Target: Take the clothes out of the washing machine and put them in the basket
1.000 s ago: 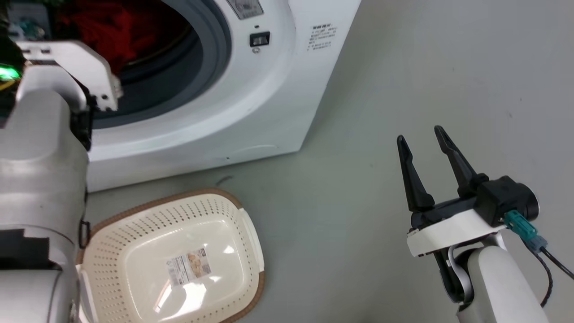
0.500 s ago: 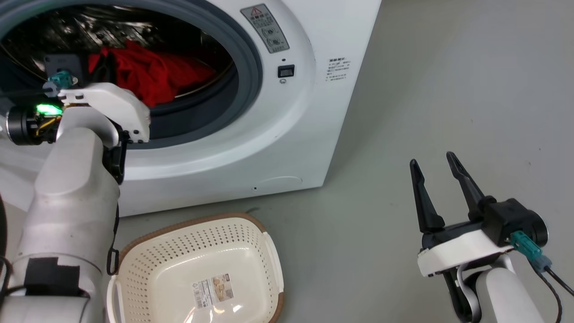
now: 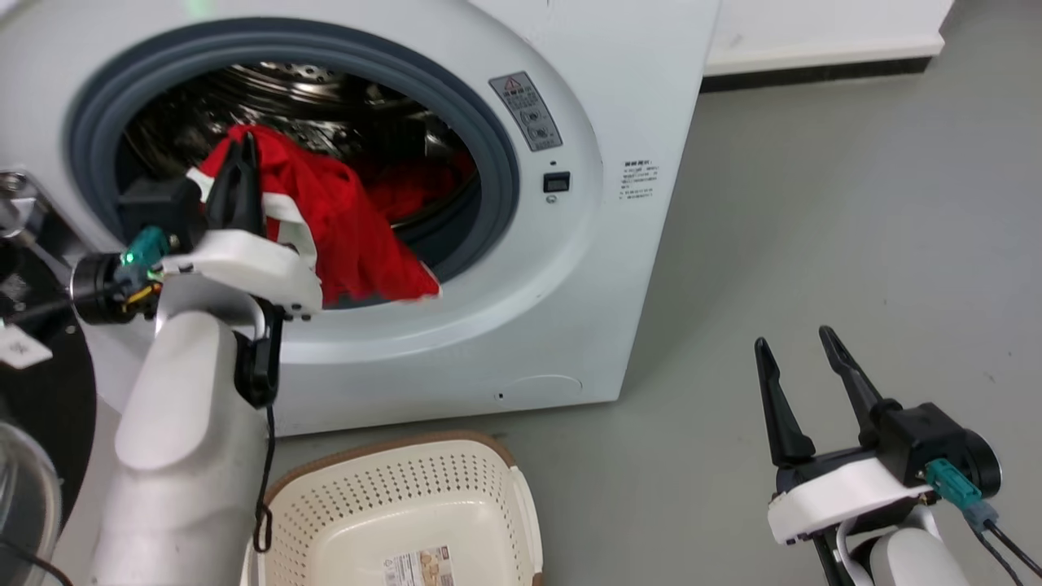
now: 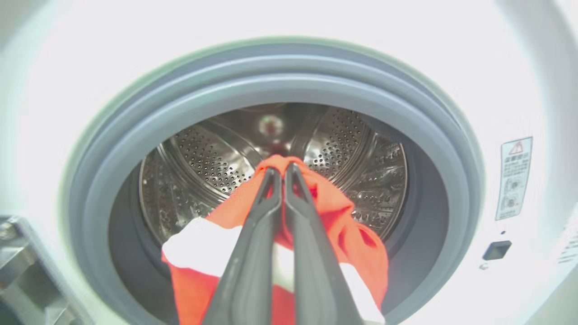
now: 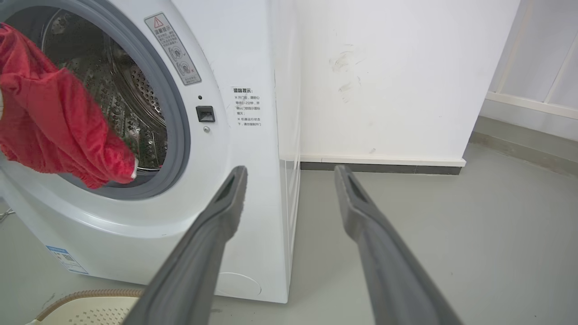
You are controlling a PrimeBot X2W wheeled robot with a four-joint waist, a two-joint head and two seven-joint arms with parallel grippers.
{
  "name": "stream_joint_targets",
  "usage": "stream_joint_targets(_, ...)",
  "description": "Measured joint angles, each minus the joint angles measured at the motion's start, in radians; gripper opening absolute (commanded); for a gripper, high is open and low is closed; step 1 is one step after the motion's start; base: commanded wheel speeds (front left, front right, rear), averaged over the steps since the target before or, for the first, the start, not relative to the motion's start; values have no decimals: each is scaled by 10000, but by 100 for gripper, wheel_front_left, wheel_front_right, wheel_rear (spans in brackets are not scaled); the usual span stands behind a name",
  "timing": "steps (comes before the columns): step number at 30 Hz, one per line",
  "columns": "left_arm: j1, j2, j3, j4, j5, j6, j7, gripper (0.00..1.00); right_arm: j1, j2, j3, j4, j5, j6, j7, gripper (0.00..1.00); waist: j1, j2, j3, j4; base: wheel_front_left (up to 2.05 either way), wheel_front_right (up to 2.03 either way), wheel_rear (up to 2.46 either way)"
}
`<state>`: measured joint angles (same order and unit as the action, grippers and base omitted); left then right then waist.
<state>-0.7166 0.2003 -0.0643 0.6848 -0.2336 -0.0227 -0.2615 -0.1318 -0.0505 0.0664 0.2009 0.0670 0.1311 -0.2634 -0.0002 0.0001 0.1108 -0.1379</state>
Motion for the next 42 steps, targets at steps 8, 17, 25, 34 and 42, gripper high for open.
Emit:
stream_joint_targets(8, 1874, -493, 142, -3007, -82, 207, -12, 0, 418, 2, -98, -27, -155, 0, 2, 100, 0, 0, -457, 353, 0, 0, 0)
stream_joint_targets(17, 4618, -1018, 23, -5802, -399, 855, 479, 0, 605, 0, -159, -309, -230, 0, 98, 100, 0, 0, -385, 630, 0, 0, 0)
stream_joint_targets(25, 6462, -1244, -284, -5776, -844, 1126, 924, 0, 467, 0, -59, -447, -232, 0, 128, 100, 1, 0, 205, 761, 0, 0, 0)
stream_joint_targets(34, 6219, -1423, -629, -3124, -1499, 986, 671, 0, -355, -2, 247, -514, -153, 0, 86, 100, 2, 0, 1428, 754, 0, 0, 0)
stream_joint_targets(42, 4153, -1457, -788, 128, -1643, 587, 209, 0, -1169, 0, 600, -481, -73, 0, 31, 100, 4, 0, 2897, 522, 0, 0, 0)
